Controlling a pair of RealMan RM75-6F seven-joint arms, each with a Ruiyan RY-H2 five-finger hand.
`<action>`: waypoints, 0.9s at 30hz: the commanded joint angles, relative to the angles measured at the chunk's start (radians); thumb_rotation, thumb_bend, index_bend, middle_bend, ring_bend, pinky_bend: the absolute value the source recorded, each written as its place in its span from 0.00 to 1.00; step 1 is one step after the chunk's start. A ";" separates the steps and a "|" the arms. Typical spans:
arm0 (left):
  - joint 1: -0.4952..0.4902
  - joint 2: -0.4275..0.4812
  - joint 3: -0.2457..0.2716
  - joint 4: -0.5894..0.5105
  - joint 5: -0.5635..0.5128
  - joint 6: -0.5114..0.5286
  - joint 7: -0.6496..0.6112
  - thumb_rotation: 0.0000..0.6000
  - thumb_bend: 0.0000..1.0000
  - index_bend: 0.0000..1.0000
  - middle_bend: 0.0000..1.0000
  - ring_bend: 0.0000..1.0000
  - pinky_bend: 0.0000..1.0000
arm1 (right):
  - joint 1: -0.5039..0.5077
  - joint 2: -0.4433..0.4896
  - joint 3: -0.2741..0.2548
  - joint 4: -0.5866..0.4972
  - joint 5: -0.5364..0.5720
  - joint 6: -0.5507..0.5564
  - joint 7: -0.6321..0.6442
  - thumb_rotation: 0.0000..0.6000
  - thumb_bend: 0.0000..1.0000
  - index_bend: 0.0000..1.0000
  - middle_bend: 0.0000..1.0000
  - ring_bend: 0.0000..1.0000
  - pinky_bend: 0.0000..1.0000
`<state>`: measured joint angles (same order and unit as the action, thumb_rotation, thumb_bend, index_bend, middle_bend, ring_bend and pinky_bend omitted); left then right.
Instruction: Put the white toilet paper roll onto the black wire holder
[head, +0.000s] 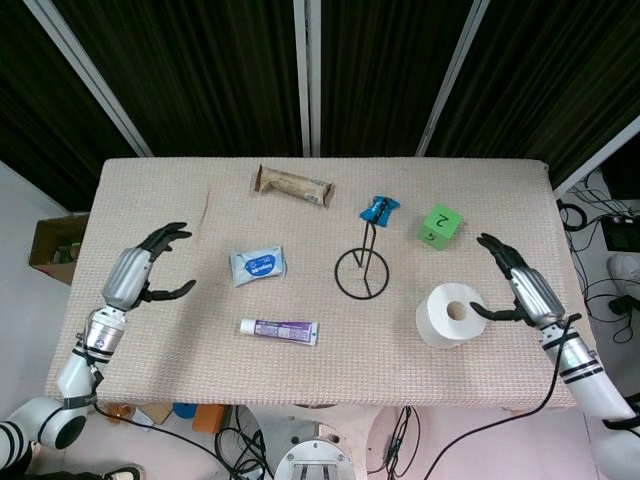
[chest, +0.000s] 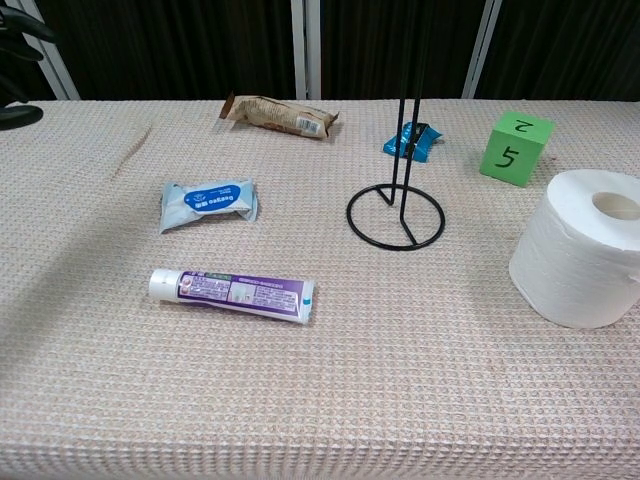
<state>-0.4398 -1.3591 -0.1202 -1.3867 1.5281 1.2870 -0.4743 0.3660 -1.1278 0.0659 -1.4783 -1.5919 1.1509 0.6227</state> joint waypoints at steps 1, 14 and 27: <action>0.012 0.021 0.024 0.019 0.016 0.011 0.054 0.45 0.17 0.20 0.12 0.13 0.30 | -0.061 -0.006 -0.060 0.049 -0.035 0.061 0.026 1.00 0.00 0.00 0.00 0.00 0.00; 0.048 -0.005 0.082 0.056 0.012 -0.002 0.184 0.15 0.04 0.11 0.07 0.06 0.23 | -0.175 -0.234 -0.138 0.365 -0.054 0.206 0.451 1.00 0.00 0.00 0.00 0.00 0.00; 0.064 -0.003 0.089 0.056 0.008 0.010 0.242 0.14 0.04 0.11 0.06 0.06 0.23 | -0.087 -0.328 -0.132 0.458 -0.066 0.138 0.690 1.00 0.00 0.00 0.00 0.00 0.00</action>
<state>-0.3763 -1.3620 -0.0317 -1.3312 1.5357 1.2964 -0.2327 0.2716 -1.4497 -0.0663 -1.0260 -1.6577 1.2963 1.3056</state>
